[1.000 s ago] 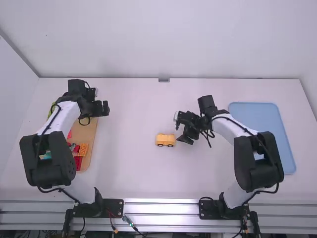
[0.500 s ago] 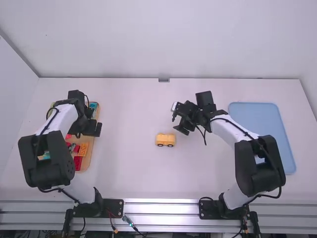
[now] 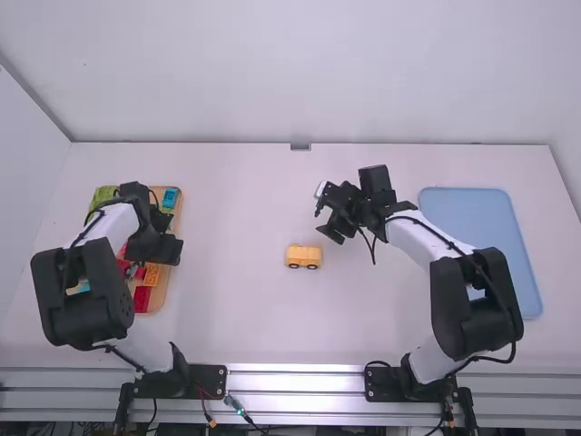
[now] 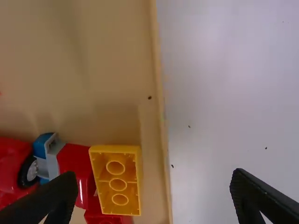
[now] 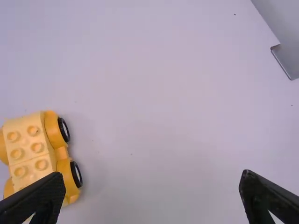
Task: Assemble lego blocks to make yellow taxi
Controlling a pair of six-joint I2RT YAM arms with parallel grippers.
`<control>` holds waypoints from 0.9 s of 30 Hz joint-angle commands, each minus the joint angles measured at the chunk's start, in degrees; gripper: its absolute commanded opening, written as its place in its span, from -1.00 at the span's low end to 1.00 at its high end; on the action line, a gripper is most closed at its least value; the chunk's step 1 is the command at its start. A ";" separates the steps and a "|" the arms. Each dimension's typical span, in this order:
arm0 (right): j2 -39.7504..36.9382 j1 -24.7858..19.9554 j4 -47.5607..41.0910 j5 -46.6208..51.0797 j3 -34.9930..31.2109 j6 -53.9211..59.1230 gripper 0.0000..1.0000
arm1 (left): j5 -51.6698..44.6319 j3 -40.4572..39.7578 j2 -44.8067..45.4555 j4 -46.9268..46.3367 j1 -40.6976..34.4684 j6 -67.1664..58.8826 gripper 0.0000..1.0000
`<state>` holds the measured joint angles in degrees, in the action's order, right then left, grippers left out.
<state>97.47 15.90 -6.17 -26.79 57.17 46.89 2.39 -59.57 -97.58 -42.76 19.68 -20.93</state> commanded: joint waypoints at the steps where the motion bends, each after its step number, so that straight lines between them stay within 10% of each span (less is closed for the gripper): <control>1: -1.16 -0.24 -0.02 -0.13 1.09 -0.44 0.98 | -3.54 1.51 1.66 -0.24 2.25 -0.33 0.69; 13: -1.16 -0.20 0.90 -0.17 1.09 -0.63 0.97 | -2.97 4.59 1.66 0.61 3.65 -1.05 0.27; 27: -1.16 -0.11 0.85 -0.17 1.09 -0.63 0.98 | -3.08 5.01 1.64 2.80 7.39 -1.68 0.27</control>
<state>97.49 15.90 -5.32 -26.68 57.14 46.65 -0.01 -55.46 -97.58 -39.92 26.55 -22.15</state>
